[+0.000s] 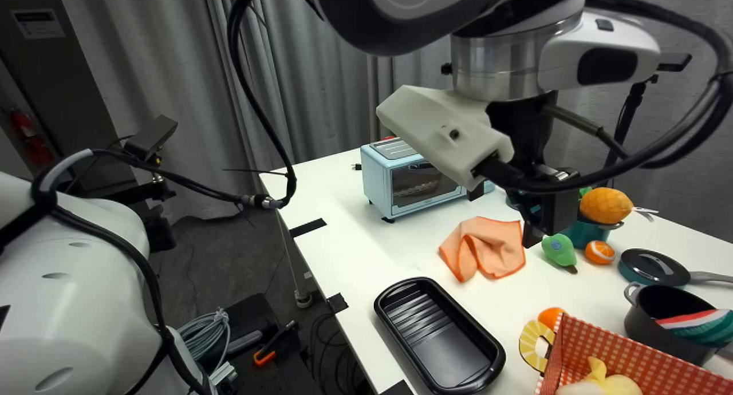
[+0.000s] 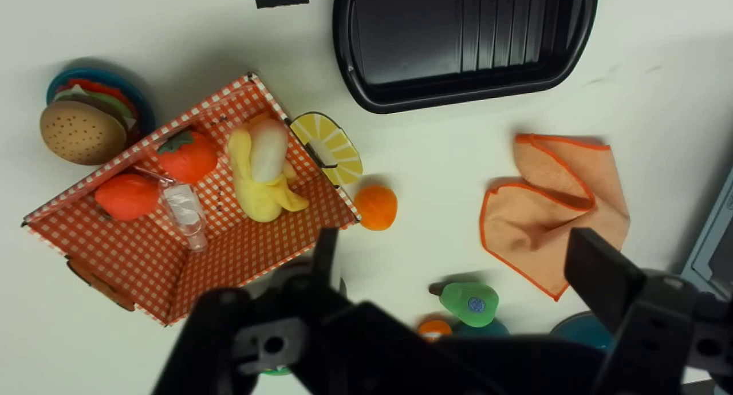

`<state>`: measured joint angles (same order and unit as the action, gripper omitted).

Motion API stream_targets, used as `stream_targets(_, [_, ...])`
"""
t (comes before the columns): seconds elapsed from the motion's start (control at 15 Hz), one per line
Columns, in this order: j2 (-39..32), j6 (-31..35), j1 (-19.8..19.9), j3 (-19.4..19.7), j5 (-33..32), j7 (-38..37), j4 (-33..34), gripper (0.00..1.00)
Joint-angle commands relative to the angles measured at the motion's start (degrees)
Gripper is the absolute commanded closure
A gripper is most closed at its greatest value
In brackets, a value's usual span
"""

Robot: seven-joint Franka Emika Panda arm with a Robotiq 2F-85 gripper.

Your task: Put the banana plush toy on the black tray

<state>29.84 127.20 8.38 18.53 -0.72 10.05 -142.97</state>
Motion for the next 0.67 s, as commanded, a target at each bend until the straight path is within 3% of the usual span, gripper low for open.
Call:
stream_targets(0.0, [-0.23,-0.16,1.27,-1.15,0.82,0.63,0.12,0.00])
stream_targets(0.6, [-15.01,0.83,1.02,-1.24,0.21,-0.11,9.88,0.00])
